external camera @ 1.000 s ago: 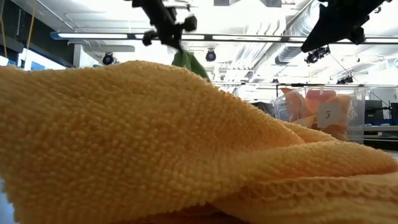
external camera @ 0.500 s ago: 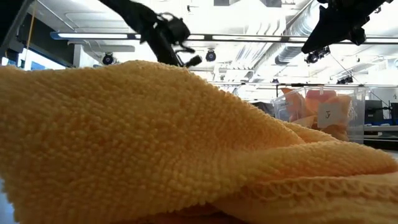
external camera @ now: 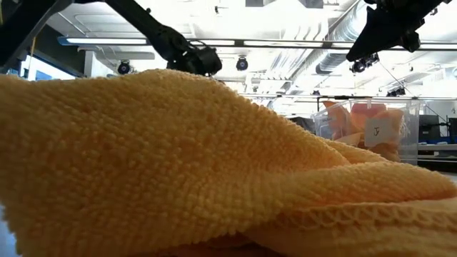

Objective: Sort microfiber towel by color & place in baskets
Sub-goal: Put the green towel into the left transparent bin

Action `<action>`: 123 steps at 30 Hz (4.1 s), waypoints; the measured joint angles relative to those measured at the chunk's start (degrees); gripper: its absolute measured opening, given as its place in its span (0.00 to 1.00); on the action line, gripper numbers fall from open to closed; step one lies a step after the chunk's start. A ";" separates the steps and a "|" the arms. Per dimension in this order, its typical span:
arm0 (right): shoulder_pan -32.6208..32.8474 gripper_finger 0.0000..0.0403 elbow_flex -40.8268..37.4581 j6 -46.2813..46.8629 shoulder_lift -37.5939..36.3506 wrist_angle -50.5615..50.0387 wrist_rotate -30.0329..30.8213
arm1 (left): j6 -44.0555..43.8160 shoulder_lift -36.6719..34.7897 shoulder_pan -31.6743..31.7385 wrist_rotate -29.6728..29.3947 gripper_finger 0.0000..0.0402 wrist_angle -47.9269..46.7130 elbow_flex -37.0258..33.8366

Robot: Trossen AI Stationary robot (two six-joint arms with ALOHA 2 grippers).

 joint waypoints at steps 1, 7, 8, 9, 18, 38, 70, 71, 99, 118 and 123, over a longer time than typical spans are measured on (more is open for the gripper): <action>0.00 0.00 0.00 0.00 0.00 -0.07 0.00 | 0.00 0.48 0.01 -0.02 0.00 -0.08 -0.02; 0.00 0.00 0.00 0.02 0.00 -0.35 -0.02 | -0.16 3.57 -0.12 1.04 0.00 -0.07 0.00; 0.00 0.00 0.00 0.02 0.00 -0.37 -0.02 | -0.65 3.76 -0.22 1.02 0.00 0.01 0.00; 0.00 0.00 0.00 0.05 0.00 -0.35 0.00 | -1.18 3.92 -0.28 0.96 0.00 0.17 0.03; 0.00 0.00 0.00 1.07 0.00 -0.37 -0.02 | 0.63 4.11 -0.42 1.32 0.00 1.66 0.00; 0.00 0.00 0.00 0.61 0.00 -0.40 -0.88 | 1.56 -0.52 -1.48 3.13 0.23 3.16 -0.06; 0.00 0.00 0.00 -1.99 0.00 -2.82 -2.52 | 11.88 -26.07 -35.25 -11.66 0.21 -28.34 -1.50; 0.00 0.00 0.00 -1.99 0.00 -2.64 -2.80 | 11.48 -26.03 -36.92 -11.64 0.21 -28.40 -1.81; 12.63 0.00 0.17 11.78 15.34 -6.34 -51.36 | 7.39 -26.08 -53.05 -13.53 0.21 -17.08 -13.28; 33.20 0.29 0.07 41.94 18.88 -1.12 -45.53 | 7.56 -26.03 -52.13 -13.20 0.21 -13.37 -14.01; 34.97 0.41 -0.01 41.71 24.63 0.54 -47.12 | 7.30 -26.03 -52.13 -13.20 0.21 -12.27 -14.01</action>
